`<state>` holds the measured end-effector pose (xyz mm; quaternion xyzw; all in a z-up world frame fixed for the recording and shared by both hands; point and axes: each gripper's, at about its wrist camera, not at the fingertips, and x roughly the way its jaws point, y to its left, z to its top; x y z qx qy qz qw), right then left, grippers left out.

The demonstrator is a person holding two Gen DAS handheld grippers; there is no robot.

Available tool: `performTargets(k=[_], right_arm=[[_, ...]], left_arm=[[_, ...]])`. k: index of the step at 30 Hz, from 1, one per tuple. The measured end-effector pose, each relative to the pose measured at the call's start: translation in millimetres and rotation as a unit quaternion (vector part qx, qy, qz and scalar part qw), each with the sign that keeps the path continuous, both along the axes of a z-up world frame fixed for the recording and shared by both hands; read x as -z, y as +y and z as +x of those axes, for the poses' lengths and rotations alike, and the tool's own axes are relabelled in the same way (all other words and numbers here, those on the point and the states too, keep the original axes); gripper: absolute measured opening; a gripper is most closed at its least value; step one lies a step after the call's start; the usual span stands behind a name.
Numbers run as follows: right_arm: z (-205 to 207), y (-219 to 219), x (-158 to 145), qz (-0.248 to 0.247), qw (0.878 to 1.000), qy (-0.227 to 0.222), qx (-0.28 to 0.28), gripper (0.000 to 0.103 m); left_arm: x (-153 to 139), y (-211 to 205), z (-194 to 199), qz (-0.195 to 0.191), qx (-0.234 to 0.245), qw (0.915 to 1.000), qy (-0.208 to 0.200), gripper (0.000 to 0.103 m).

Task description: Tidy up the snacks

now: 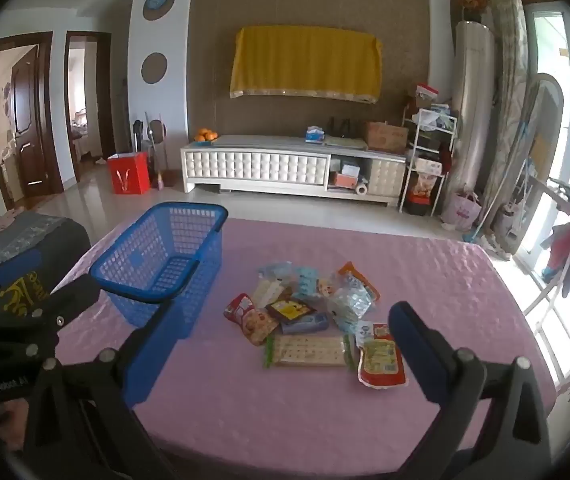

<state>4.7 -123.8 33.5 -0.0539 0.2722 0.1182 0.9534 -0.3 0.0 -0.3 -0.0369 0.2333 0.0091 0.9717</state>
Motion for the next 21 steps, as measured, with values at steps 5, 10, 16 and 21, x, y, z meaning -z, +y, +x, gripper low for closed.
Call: performTargets(k=[5,10,16,21], right_arm=[[-1.7,-3.4,-2.0,0.000,1.000,-0.001,0.003,0.103],[-3.6,-2.1,0.0,0.009,1.000,0.002,-0.003,0.103],[-0.8,-2.5,2.7,0.008,1.000,0.005,-0.002,0.103],[-1.7,-3.3,5.9,0.011,1.000,0.006,-0.001,0.103]], left_arm=[[0.4,0.2,0.5,-0.003,0.002,1.0000,0.006,0.103],[2.1,-1.6,1.2,-0.003,0.004,0.9999,0.009,0.103],[3.0,-3.4,-0.5,-0.005,0.006,0.9999,0.011,0.103],[4.1,-0.2,-2.7,-0.005,0.010,0.9999,0.011,0.103]])
